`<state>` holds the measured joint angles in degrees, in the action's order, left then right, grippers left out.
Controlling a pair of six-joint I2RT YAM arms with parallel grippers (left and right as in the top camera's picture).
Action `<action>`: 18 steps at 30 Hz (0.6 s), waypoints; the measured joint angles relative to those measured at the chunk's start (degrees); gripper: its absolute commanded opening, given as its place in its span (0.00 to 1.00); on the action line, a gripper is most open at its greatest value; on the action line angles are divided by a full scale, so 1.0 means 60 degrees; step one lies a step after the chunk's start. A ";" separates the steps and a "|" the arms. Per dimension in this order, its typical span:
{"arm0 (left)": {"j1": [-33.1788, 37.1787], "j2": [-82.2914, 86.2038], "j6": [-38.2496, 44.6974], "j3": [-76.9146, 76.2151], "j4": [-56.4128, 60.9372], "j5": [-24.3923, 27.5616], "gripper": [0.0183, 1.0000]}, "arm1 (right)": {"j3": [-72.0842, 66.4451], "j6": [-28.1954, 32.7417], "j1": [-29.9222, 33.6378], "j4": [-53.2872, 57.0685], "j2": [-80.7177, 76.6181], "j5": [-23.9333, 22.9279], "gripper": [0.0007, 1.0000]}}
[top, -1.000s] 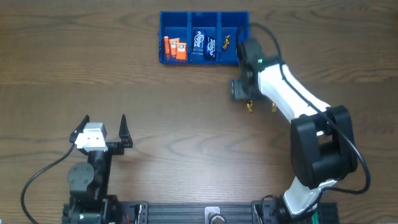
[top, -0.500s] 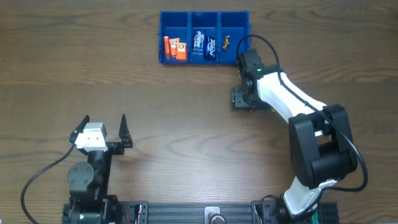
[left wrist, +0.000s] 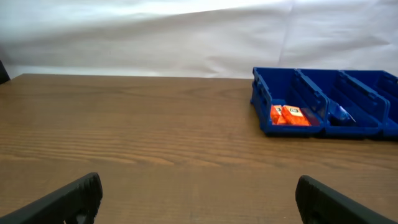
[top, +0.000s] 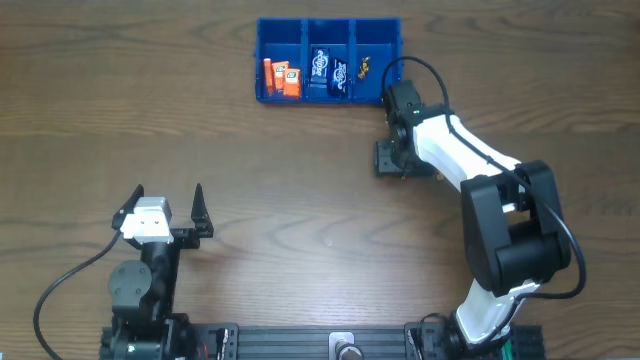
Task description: Sort Candies Into Trays
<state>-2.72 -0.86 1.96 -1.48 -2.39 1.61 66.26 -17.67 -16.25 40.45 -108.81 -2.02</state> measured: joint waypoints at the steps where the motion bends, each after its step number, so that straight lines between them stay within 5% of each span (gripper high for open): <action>1: 0.0000 0.0000 0.0000 0.0000 0.0000 0.0000 1.00 | 0.0000 -0.0011 0.0000 -0.0015 0.0000 0.0007 0.49; 9: 0.0000 0.0000 0.0000 0.0000 0.0000 0.0000 1.00 | 0.0000 -0.0091 0.0000 -0.0055 0.0000 0.0018 0.27; 18: 0.0000 0.0000 0.0000 0.0000 0.0000 0.0000 1.00 | 0.0000 -0.0229 0.0000 -0.0106 0.0000 0.0018 0.12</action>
<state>-2.72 -0.86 1.96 -1.48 -2.39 1.61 66.26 -19.05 -16.25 39.81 -108.81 -1.91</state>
